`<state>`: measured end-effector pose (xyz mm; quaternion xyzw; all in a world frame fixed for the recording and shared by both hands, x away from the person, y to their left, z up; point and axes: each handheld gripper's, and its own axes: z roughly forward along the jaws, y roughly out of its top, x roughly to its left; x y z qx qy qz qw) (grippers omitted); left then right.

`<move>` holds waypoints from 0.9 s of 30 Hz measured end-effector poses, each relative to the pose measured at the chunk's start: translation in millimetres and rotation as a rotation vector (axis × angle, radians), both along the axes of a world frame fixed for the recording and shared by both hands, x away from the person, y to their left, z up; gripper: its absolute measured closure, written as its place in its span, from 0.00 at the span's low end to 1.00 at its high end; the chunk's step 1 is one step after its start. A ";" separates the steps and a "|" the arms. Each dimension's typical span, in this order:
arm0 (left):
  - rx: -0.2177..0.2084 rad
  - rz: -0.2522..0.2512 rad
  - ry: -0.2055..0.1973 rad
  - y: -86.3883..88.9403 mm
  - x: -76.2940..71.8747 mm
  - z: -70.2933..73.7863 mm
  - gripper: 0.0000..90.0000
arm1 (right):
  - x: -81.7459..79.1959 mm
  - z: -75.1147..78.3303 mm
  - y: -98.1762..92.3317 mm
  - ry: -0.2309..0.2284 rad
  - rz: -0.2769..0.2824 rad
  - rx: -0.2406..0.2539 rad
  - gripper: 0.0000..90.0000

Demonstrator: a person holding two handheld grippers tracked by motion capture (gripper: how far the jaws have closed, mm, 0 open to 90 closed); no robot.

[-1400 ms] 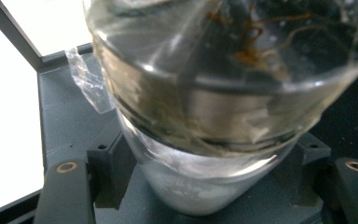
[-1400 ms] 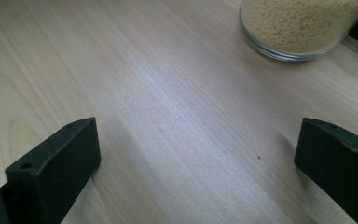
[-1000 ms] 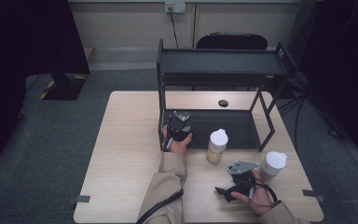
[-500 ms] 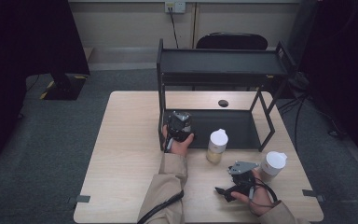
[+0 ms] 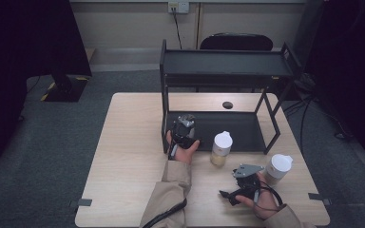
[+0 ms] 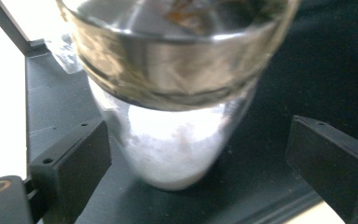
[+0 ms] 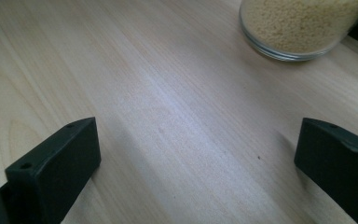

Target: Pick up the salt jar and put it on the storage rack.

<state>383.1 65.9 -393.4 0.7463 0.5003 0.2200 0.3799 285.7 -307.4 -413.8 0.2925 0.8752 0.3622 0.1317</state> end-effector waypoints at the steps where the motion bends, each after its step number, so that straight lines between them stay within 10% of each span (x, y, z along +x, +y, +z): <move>1: 0.003 -0.003 0.000 -0.1 -0.7 0.5 0.05 | 0.0 0.0 0.0 0.000 0.000 0.000 0.00; 27: -0.008 -0.071 -0.029 9.7 -27.3 1.7 0.04 | -0.1 -0.1 0.0 0.000 0.000 0.000 0.00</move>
